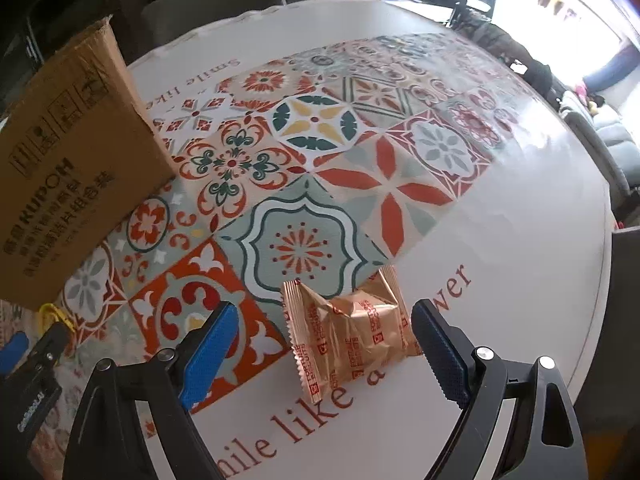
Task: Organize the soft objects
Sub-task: 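Grasp the yellow clip with the left tool while the right tool grasps the biscuit packet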
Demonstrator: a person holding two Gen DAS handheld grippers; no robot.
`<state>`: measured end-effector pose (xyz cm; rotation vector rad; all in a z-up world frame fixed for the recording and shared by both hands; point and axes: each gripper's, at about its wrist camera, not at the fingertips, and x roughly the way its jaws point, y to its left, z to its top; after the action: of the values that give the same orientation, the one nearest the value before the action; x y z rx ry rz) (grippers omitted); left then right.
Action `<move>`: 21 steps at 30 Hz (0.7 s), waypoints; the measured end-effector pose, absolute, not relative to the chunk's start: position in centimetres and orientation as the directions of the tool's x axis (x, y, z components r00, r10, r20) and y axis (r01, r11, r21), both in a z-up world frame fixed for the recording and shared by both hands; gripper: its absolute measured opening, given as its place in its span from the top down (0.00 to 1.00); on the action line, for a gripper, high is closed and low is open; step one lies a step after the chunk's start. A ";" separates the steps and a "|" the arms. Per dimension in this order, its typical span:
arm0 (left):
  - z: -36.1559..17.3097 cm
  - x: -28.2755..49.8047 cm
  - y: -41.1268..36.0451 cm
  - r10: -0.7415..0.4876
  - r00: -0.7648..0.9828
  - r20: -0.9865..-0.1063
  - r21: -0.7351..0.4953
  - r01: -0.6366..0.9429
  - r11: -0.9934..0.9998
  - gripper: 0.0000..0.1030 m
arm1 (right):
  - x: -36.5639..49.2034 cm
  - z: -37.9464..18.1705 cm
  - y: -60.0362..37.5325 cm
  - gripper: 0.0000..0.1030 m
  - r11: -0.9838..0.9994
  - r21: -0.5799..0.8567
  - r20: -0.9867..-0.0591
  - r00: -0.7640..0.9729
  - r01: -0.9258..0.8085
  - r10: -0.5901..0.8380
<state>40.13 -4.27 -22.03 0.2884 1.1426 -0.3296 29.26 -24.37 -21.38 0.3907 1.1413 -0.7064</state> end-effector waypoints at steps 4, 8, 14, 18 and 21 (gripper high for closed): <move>-23.3 40.1 -4.4 -0.109 0.374 -0.921 0.063 0.420 0.906 0.23 | 28.6 -22.2 -24.2 0.13 0.724 -0.058 -0.909 0.264 0.687 -0.323; -24.1 40.1 -4.4 -0.110 0.374 -0.921 0.065 0.426 0.902 0.23 | 28.6 -23.5 -24.8 0.13 0.712 -0.078 -0.915 0.233 0.697 -0.328; -25.3 40.7 -5.2 -0.087 0.371 -0.924 0.083 0.420 0.904 0.24 | 29.1 -25.0 -25.0 0.11 0.722 -0.105 -0.923 0.203 0.684 -0.326; -25.5 41.1 -5.0 -0.111 0.368 -0.923 0.053 0.408 0.911 0.34 | 29.7 -25.1 -25.2 0.10 0.733 -0.107 -0.922 0.208 0.671 -0.326; -25.5 41.3 -5.1 -0.124 0.375 -0.919 0.044 0.409 0.912 0.55 | 29.4 -25.4 -25.4 0.10 0.736 -0.062 -0.926 0.237 0.674 -0.295</move>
<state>41.26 -5.05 -25.52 0.2841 1.1399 -0.3466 29.40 -25.38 -25.37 0.3877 1.1526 -0.6868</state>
